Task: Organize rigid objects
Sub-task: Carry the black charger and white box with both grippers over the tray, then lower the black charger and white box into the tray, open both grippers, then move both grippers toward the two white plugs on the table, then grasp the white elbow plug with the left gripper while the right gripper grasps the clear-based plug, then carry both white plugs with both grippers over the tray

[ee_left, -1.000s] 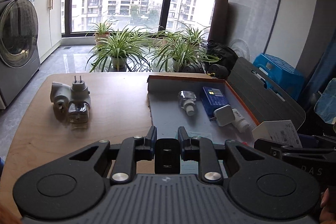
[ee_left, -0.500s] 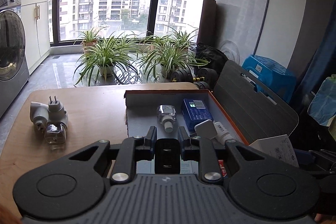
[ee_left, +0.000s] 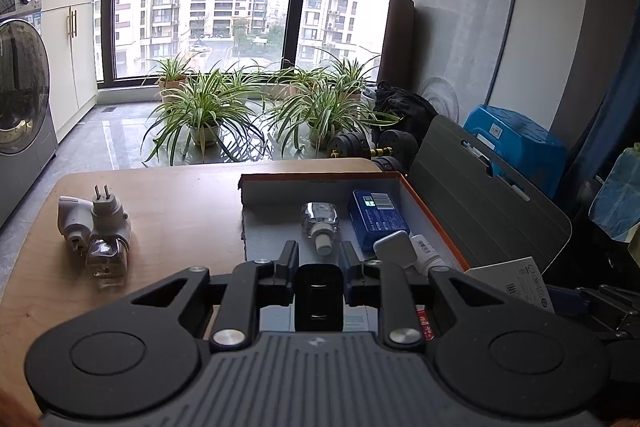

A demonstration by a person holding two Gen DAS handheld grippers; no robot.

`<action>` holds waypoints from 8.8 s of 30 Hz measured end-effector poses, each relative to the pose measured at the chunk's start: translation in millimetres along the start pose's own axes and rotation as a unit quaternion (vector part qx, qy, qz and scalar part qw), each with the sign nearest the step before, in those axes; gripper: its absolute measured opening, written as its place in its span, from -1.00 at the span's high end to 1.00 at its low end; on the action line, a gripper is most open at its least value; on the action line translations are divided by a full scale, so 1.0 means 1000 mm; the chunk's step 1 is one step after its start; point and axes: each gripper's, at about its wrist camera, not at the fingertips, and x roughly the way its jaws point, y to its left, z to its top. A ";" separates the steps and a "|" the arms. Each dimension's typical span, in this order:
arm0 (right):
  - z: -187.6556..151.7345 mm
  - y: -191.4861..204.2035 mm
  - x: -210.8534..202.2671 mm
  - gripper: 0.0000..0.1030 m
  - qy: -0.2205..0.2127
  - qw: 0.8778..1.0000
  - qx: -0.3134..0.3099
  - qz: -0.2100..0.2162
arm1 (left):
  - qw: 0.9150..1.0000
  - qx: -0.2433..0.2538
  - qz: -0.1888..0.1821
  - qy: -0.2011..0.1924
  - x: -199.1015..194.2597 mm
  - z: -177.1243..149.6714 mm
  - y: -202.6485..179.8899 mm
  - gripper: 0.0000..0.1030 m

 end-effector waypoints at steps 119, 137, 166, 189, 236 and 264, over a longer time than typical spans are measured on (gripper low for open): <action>0.016 0.081 0.056 -0.85 0.024 0.996 -0.068 0.050 | 0.990 -0.081 0.101 0.062 0.010 -0.001 0.109 -1.00; 0.017 0.172 0.074 -0.85 0.041 0.986 -0.112 0.113 | 0.976 -0.126 0.166 0.057 -0.040 -0.010 0.190 -1.00; 0.026 0.199 0.136 -0.85 0.058 0.981 -0.128 0.134 | 0.979 -0.119 0.150 0.062 0.062 0.015 0.257 -1.00; 0.032 0.237 0.219 -0.86 0.107 0.979 -0.080 0.156 | 0.988 -0.044 0.135 0.058 0.080 -0.008 0.272 -0.29; 0.015 0.123 0.034 -0.35 0.010 0.996 -0.080 0.045 | 0.997 -0.020 0.069 -0.003 -0.043 -0.008 0.132 -0.29; -0.008 -0.005 -0.021 -0.35 -0.016 1.000 -0.008 -0.026 | 1.000 0.023 -0.001 0.007 -0.034 -0.034 0.035 -0.29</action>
